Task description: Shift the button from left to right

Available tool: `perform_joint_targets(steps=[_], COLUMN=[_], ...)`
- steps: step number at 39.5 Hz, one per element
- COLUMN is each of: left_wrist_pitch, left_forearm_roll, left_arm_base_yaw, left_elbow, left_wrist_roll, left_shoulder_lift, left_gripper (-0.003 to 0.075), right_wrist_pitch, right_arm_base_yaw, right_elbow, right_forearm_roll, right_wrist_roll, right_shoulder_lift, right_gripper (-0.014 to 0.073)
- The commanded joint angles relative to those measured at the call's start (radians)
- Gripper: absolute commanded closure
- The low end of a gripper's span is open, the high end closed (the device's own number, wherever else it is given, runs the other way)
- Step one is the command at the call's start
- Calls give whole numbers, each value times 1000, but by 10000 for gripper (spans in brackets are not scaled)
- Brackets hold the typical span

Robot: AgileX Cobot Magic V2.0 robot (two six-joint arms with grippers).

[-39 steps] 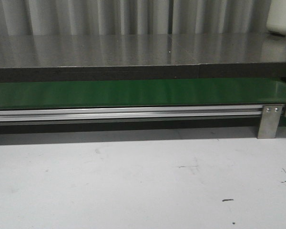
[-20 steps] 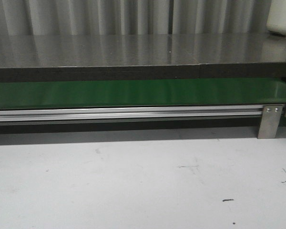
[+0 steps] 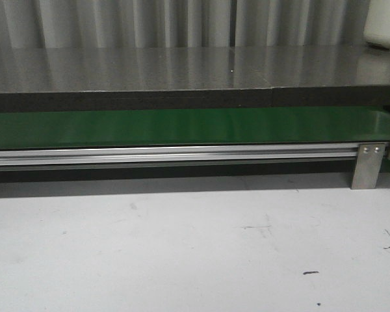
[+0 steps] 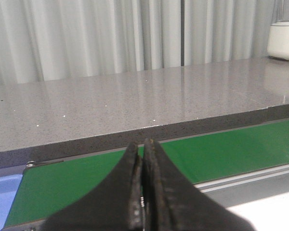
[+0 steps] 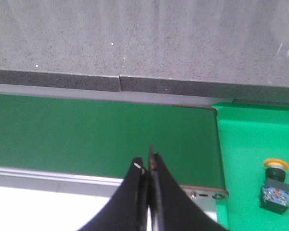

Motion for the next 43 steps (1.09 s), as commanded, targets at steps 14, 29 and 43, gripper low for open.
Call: perform_joint_targets(steps=[14, 29, 43], left_wrist_pitch=[-75, -75, -75], left_forearm_roll=[-9, -9, -9], left_arm_base_yaw=[-6, -6, -6], left_elbow=[-24, -24, -24], left_wrist_roll=[-2, -2, -2], left_shoulder_lift=[12, 12, 12], left_gripper=[741, 741, 741], right_wrist_pitch=[-43, -43, -43], right_arm_base_yaw=[2, 2, 2], right_elbow=[264, 277, 277], right_forearm_roll=[3, 3, 3], right_wrist_roll=[-12, -12, -12], right_shoulder_lift=[-509, -572, -572], right_gripper=[661, 661, 661])
